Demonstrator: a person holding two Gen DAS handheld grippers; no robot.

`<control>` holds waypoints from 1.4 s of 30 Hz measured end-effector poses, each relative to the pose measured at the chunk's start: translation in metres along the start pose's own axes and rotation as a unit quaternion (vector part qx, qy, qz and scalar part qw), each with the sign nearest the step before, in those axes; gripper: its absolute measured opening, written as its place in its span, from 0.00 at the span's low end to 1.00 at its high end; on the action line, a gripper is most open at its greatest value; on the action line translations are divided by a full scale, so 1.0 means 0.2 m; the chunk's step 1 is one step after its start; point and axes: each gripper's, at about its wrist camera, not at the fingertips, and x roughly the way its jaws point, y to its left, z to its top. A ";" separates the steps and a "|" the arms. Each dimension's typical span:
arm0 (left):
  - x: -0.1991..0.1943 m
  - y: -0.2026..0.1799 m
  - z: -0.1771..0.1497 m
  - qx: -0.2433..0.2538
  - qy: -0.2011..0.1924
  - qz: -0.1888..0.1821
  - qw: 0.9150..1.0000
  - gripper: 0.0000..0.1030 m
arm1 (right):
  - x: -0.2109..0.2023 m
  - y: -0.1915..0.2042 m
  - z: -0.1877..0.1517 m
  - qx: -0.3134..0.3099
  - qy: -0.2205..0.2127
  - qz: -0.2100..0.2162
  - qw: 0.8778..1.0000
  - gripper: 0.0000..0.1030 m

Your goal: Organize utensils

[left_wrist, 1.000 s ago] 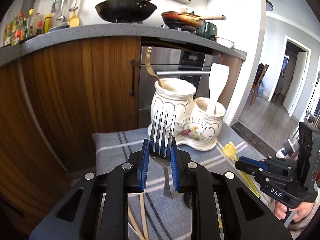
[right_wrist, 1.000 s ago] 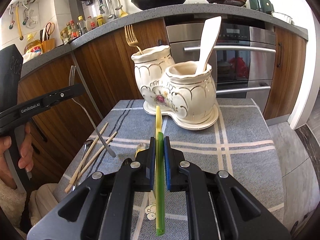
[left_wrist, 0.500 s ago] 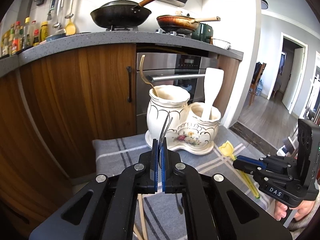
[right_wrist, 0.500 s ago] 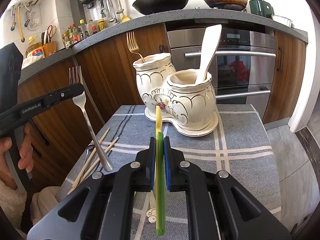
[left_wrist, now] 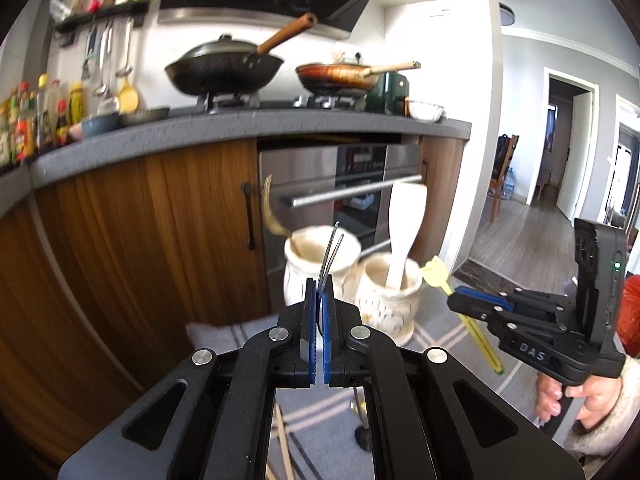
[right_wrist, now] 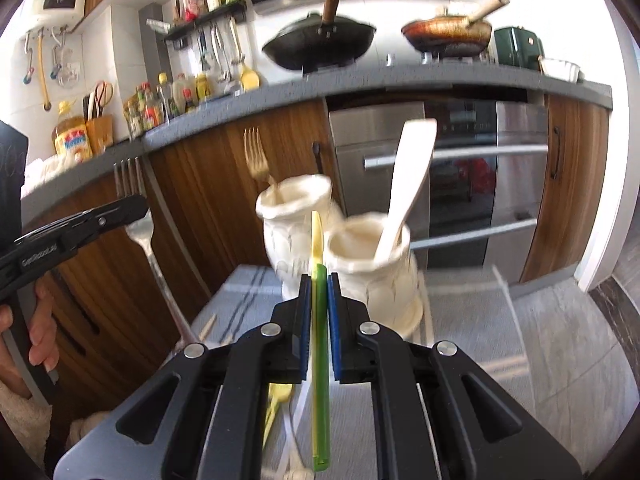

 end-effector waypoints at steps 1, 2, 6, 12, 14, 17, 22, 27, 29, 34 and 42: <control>0.00 0.00 0.03 0.005 -0.004 0.000 1.000 0.03 | 0.00 -0.01 0.02 0.002 -0.005 0.000 1.000 0.08; 0.00 0.00 0.06 0.008 -0.008 0.000 1.000 0.03 | 0.01 -0.01 0.05 0.004 -0.010 -0.002 1.000 0.08; 0.01 -0.01 0.19 0.020 -0.026 0.002 0.999 0.03 | 0.04 -0.05 0.15 0.012 -0.051 0.015 0.999 0.08; 0.06 0.00 0.38 0.034 -0.047 0.008 0.998 0.03 | 0.09 -0.13 0.27 0.031 -0.096 0.040 0.994 0.08; 0.09 0.00 0.44 0.042 -0.052 0.014 0.998 0.03 | 0.12 -0.15 0.30 0.037 -0.106 0.048 0.993 0.08; 0.15 -0.01 0.51 0.052 -0.055 0.021 0.997 0.03 | 0.17 -0.18 0.31 0.046 -0.116 0.058 0.991 0.08; 0.27 0.01 0.58 0.058 -0.059 0.033 0.996 0.03 | 0.26 -0.23 0.33 0.065 -0.121 0.063 0.989 0.08; 0.37 0.04 0.59 0.050 -0.053 0.040 0.997 0.03 | 0.37 -0.26 0.32 0.069 -0.116 0.056 0.989 0.08; 0.43 0.04 0.58 0.053 -0.048 0.049 0.996 0.03 | 0.40 -0.27 0.31 0.072 -0.113 0.055 0.990 0.08; 0.56 0.08 0.53 0.043 -0.025 0.051 0.997 0.03 | 0.46 -0.27 0.27 0.064 -0.105 0.051 0.991 0.08; 0.66 0.04 0.41 0.048 0.007 0.033 0.998 0.03 | 0.45 -0.26 0.19 0.053 -0.090 0.055 0.993 0.08</control>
